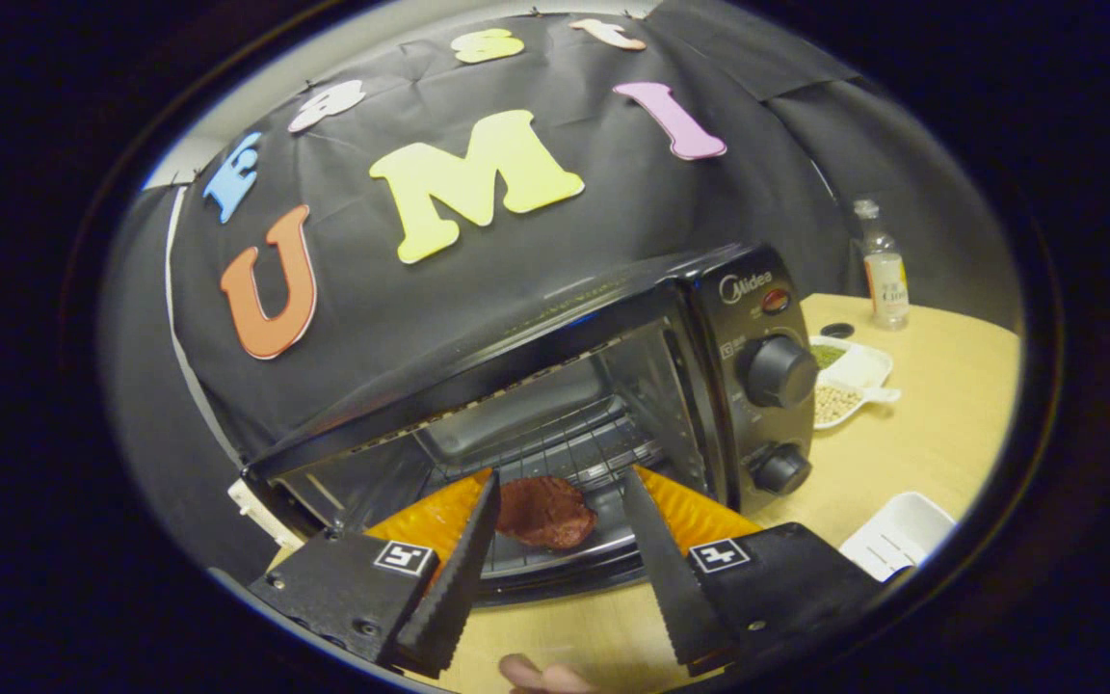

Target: Open the toaster oven, put the food inside, and close the toaster oven door.

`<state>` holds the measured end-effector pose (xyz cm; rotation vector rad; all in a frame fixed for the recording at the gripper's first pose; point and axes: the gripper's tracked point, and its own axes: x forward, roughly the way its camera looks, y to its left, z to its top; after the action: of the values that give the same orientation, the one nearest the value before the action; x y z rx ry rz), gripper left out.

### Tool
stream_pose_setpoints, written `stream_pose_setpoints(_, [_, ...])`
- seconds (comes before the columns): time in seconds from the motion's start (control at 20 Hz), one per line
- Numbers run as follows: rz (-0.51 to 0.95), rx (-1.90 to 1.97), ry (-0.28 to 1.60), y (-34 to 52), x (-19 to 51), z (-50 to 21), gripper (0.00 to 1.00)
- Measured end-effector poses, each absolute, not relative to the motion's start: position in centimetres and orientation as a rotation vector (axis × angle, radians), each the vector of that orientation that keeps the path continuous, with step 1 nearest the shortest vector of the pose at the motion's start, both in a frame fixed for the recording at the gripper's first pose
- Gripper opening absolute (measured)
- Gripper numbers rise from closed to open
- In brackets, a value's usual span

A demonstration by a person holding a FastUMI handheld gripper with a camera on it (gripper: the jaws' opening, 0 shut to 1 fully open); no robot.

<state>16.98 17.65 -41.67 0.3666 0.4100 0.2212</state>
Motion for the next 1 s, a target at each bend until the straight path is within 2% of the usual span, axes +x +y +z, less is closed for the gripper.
stream_pose_setpoints(0.1, [0.241,0.339,0.399,17.9,14.4,-41.1,0.94])
stream_pose_setpoints(0.55, [0.276,0.051,0.265,16.4,2.2,-38.6,0.99])
stream_pose_setpoints(1.0, [0.265,-0.065,0.598,15.9,-2.6,-46.3,1.0])
